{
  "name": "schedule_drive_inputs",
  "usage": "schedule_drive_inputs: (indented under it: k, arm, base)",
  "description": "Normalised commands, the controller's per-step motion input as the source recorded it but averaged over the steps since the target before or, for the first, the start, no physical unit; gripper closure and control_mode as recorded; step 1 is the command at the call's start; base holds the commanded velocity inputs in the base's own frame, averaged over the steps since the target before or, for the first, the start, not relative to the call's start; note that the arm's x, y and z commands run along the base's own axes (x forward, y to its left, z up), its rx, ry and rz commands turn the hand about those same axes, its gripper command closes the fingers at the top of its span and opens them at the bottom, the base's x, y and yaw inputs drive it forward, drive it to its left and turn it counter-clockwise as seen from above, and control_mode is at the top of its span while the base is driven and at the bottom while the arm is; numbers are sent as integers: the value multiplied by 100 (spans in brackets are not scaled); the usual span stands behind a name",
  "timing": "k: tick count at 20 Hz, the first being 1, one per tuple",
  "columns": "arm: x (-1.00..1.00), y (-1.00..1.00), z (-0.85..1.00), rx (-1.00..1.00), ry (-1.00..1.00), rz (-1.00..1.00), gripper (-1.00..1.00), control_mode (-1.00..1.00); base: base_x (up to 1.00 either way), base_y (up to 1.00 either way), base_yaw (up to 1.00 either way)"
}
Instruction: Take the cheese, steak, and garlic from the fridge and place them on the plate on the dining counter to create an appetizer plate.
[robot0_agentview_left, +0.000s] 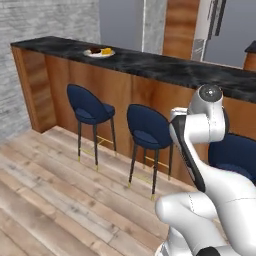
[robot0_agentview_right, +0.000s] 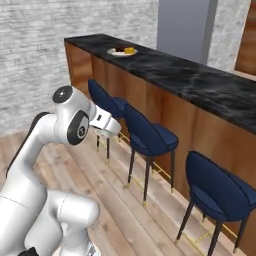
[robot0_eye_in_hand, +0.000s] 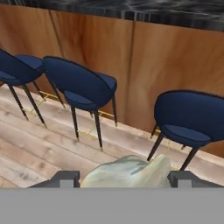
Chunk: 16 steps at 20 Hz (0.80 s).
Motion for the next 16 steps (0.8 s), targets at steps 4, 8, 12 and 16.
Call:
schedule_drive_inputs:
  k: [4, 8, 12, 16]
  arm:
    - [0, 0, 0, 0, 0, 0, 100, 100]
    - [0, 0, 0, 0, 0, 0, 100, 100]
    - [0, 0, 0, 0, 0, 0, 100, 100]
    - [0, 0, 0, 0, 0, 0, 100, 100]
  base:
    - [94, 100, -31]
    - [87, 100, -31]
    - [84, 100, -30]
    - [83, 100, -30]
